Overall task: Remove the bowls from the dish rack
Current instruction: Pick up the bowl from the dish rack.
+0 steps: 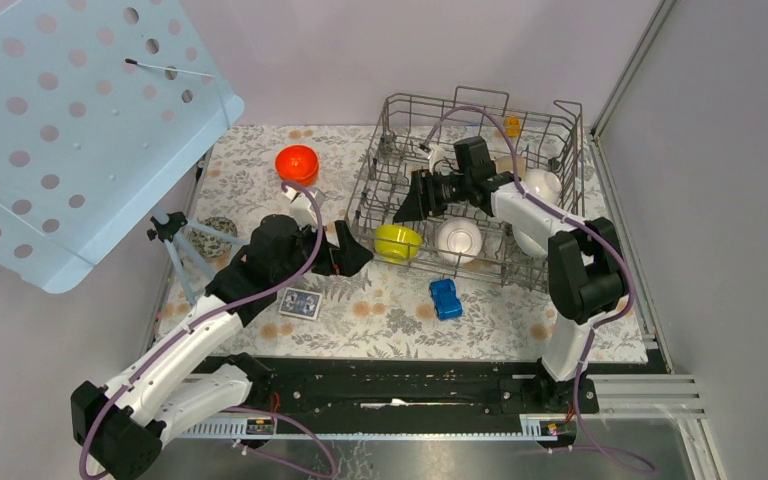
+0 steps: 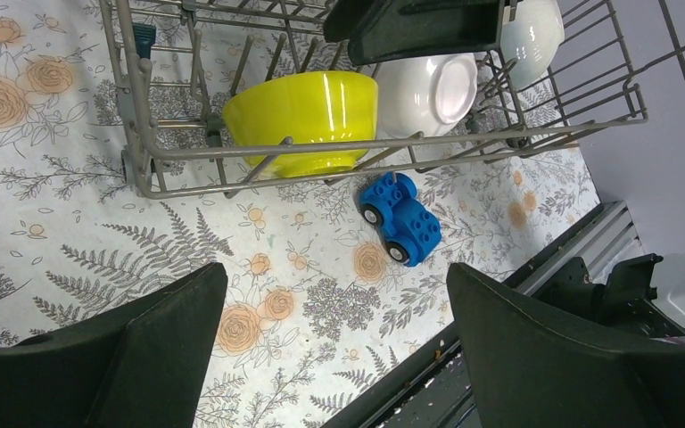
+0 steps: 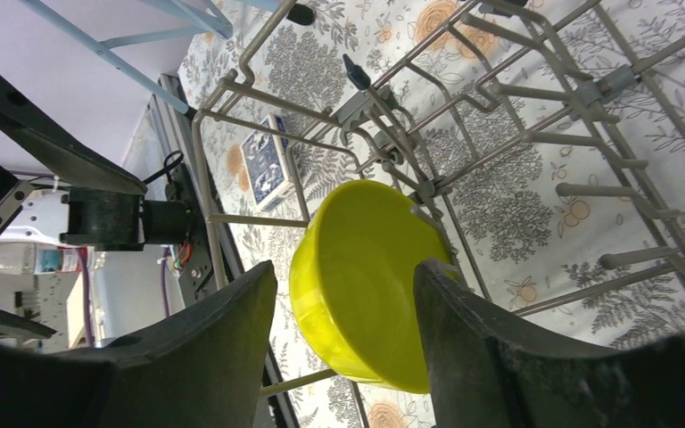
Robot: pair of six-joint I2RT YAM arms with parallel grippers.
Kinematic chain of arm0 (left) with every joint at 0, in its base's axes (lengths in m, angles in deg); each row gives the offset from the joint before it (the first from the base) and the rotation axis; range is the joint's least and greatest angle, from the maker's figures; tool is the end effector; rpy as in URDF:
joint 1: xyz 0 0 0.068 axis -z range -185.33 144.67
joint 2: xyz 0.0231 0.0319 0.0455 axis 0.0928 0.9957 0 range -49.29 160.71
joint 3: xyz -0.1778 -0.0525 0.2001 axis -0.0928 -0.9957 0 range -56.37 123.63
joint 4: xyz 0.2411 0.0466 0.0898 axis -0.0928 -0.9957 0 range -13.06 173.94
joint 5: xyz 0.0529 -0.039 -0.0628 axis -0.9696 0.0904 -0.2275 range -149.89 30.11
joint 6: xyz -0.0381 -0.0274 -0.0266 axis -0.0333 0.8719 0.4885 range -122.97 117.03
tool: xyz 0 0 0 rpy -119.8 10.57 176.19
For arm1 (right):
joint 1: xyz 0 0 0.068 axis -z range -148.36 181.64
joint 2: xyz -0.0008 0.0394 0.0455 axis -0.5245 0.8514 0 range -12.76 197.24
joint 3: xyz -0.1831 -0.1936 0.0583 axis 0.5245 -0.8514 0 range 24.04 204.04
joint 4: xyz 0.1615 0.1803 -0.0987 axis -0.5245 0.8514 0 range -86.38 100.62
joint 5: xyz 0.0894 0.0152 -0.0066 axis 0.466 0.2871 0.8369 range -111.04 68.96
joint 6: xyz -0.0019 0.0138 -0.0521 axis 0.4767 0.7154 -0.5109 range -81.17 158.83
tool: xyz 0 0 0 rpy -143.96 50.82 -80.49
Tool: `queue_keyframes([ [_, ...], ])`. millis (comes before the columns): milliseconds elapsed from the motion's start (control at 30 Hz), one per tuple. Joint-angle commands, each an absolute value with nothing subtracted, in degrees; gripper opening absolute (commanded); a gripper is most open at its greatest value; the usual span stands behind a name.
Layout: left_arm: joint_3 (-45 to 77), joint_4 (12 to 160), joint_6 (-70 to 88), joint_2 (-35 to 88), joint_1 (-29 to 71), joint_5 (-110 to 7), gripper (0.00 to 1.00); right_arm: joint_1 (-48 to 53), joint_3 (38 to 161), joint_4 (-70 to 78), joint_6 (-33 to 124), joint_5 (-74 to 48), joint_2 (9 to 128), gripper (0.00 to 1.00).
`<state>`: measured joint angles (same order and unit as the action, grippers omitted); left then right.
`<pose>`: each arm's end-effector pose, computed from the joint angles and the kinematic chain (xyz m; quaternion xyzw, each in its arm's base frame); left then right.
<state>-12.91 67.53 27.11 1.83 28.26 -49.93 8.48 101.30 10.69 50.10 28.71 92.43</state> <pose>0.1671 -0.1184 0.3014 0.0727 0.8340 -0.3478 0.4222 0.3691 0.1874 0.2508 -0.2765 0.7803 0.4804 0.2897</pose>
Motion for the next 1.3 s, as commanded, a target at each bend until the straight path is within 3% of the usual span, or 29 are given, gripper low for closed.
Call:
queue_keyframes([
  [0,-13.0,70.3,27.5,1.8,28.4,-48.6,0.98,8.3,101.2,9.8,52.0,33.3,92.7,0.63],
  [433,-13.4,71.0,28.1,2.4,28.4,-47.4,0.97,6.4,101.3,13.8,51.2,34.8,95.5,0.6],
  [867,-13.6,71.0,28.2,2.6,28.4,-47.3,0.97,6.3,98.7,10.1,52.6,39.7,96.0,0.32],
  [1200,-13.5,71.0,28.2,2.8,28.4,-47.6,0.97,6.3,98.4,5.7,56.3,43.5,95.9,0.0],
  [1267,-13.5,70.9,28.3,2.9,28.4,-47.5,0.97,6.4,98.2,4.4,57.8,43.5,95.6,0.0],
])
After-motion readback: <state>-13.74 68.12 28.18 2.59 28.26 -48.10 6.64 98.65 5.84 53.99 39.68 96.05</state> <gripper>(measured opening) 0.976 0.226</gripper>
